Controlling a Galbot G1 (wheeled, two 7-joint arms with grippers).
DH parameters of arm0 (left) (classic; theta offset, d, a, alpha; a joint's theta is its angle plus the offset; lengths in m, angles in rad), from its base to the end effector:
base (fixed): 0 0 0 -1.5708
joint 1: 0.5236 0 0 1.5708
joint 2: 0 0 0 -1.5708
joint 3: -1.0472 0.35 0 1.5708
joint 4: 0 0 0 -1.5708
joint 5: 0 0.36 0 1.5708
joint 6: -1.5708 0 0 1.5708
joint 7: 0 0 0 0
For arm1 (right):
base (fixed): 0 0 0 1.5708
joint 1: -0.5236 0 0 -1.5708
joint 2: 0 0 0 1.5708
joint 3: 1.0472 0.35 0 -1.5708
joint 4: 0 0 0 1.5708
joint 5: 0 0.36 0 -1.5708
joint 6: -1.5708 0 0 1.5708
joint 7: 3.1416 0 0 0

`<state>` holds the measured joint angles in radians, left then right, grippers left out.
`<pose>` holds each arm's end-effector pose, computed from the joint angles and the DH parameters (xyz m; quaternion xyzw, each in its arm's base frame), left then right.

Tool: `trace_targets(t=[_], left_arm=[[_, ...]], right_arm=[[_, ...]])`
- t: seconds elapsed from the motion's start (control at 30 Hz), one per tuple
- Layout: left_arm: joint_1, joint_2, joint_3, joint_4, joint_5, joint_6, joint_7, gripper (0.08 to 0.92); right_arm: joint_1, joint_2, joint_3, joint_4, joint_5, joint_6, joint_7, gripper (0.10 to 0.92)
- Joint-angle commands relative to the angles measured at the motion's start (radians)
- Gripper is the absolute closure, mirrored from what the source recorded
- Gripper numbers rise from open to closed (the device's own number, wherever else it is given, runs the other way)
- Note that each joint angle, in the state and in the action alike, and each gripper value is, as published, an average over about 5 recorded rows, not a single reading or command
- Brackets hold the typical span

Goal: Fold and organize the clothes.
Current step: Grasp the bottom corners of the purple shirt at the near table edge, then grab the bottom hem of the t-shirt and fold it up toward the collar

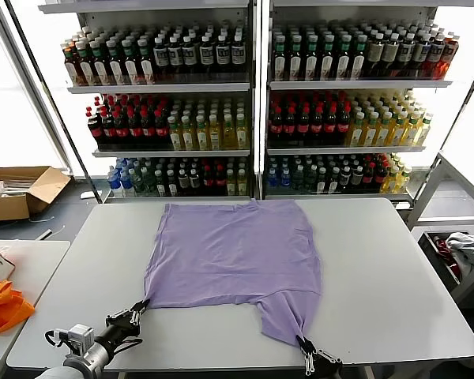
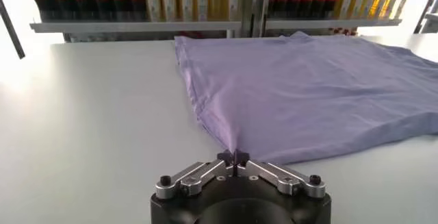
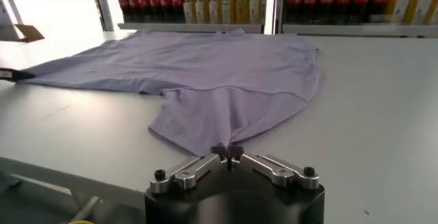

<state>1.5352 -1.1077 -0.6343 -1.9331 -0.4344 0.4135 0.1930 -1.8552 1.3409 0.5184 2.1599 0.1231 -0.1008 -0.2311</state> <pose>0.2100 0.1326 -0.3179 -0.1227 -0.9573 0.0023 0.2616 0.1010 -0.0327 -0.3175 0.1805 -0.9695 0.0097 0.1653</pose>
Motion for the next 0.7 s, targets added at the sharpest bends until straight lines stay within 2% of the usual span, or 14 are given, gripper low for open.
trace_targets(t=[0.03, 0.5, 0.7], left_arm=[[0.043, -0.041, -0.035, -0.098, 0.012, 0.004, 0.004, 0.912], [0.193, -0.109, -0.127, -0.263, 0.152, -0.049, 0.047, 0.912], [0.202, -0.108, -0.135, -0.284, 0.158, -0.049, 0.055, 0.912]], right_arm=[[-0.068, 0.001, 0.025, 0.034, 0.02, 0.124, -0.037, 0.919], [-0.201, -0.023, 0.084, 0.086, 0.027, 0.279, -0.064, 0.919], [-0.142, -0.006, 0.076, 0.079, 0.063, 0.294, -0.048, 0.919]])
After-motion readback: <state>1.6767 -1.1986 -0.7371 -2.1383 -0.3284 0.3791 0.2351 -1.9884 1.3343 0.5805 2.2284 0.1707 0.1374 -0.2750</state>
